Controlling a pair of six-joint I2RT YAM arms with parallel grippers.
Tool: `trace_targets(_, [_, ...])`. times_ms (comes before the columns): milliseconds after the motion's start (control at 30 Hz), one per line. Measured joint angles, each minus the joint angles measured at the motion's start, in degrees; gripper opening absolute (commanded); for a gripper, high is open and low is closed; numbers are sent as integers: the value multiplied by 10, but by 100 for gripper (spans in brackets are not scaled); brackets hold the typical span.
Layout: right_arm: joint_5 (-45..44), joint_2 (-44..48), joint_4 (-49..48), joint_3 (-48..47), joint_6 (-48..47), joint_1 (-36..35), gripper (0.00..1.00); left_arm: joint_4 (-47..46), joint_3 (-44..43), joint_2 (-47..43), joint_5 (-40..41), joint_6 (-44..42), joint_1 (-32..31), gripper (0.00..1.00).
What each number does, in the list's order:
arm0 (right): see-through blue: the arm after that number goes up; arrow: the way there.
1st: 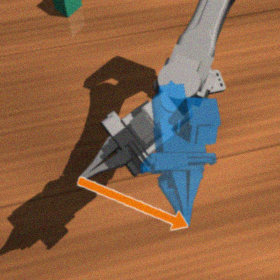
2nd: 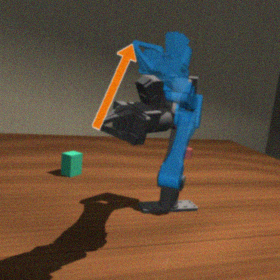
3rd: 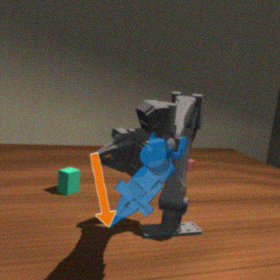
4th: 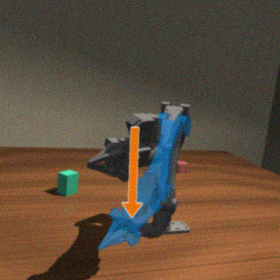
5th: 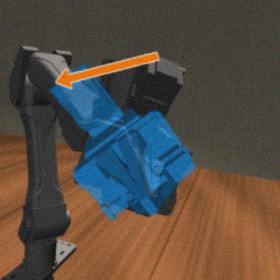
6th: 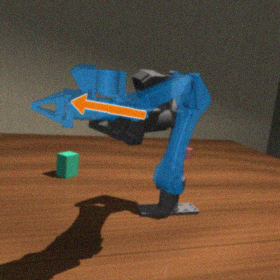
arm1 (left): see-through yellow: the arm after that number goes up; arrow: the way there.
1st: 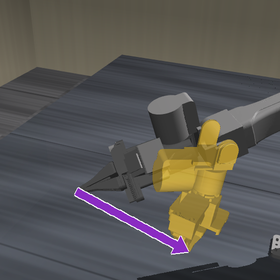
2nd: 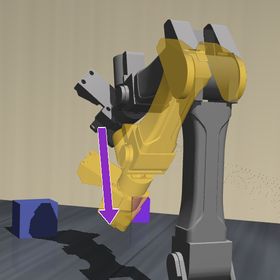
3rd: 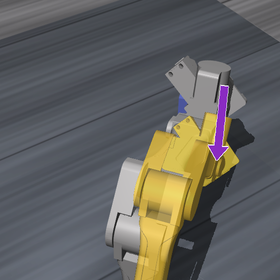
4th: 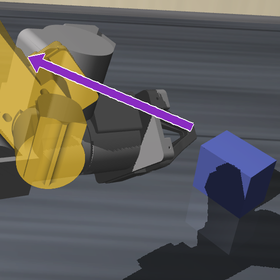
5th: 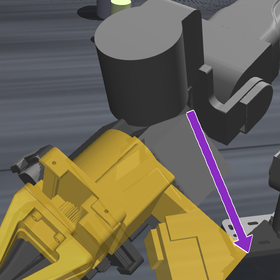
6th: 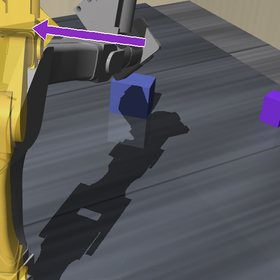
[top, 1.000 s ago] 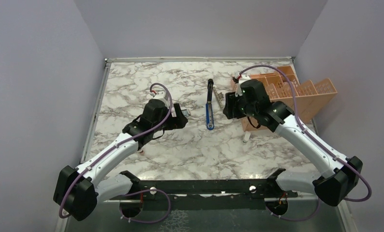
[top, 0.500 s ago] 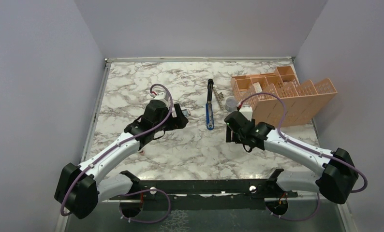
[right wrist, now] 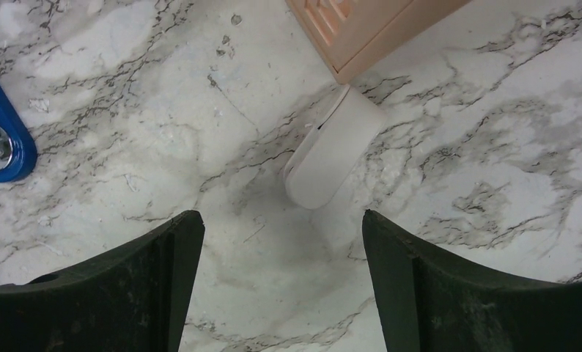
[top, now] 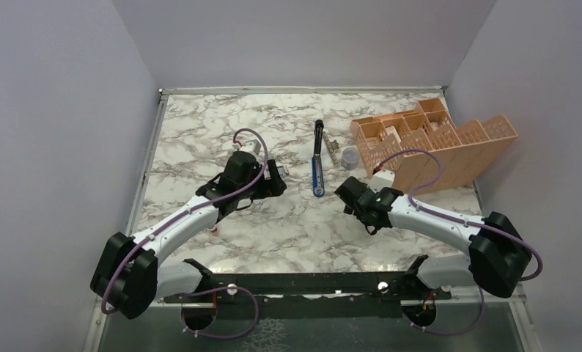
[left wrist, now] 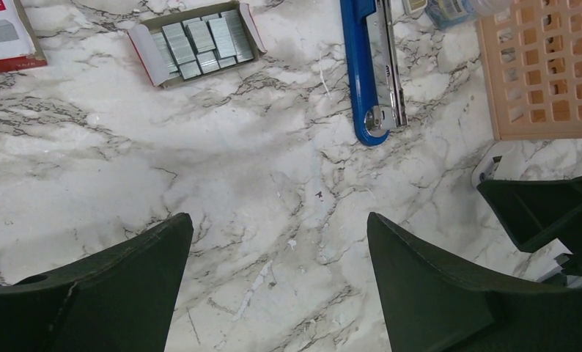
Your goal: Load the staples into the stapler
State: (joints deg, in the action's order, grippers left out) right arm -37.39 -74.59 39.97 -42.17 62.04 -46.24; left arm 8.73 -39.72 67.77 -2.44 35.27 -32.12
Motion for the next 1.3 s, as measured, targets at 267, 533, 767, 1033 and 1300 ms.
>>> trace_targets(267, [-31, -27, -13, 0, 5, 6, 76, -7, 0, 19, -12, -6, 3, 89])
trace_targets(533, [-65, -80, -16, -7, 9, 8, 65, -9, 0, 19, -13, -7, 7, 89])
trace_targets(767, [-86, -110, -7, -20, 25, 9, 47, -9, 0, 19, -17, -8, 10, 89])
trace_targets(1033, [-82, -110, -7, -20, 7, 9, 38, -11, 5, 19, -22, -8, 13, 89])
trace_targets(1300, [-2, -43, -25, -14, -57, 8, 33, -23, 18, 19, -28, -4, 13, 89])
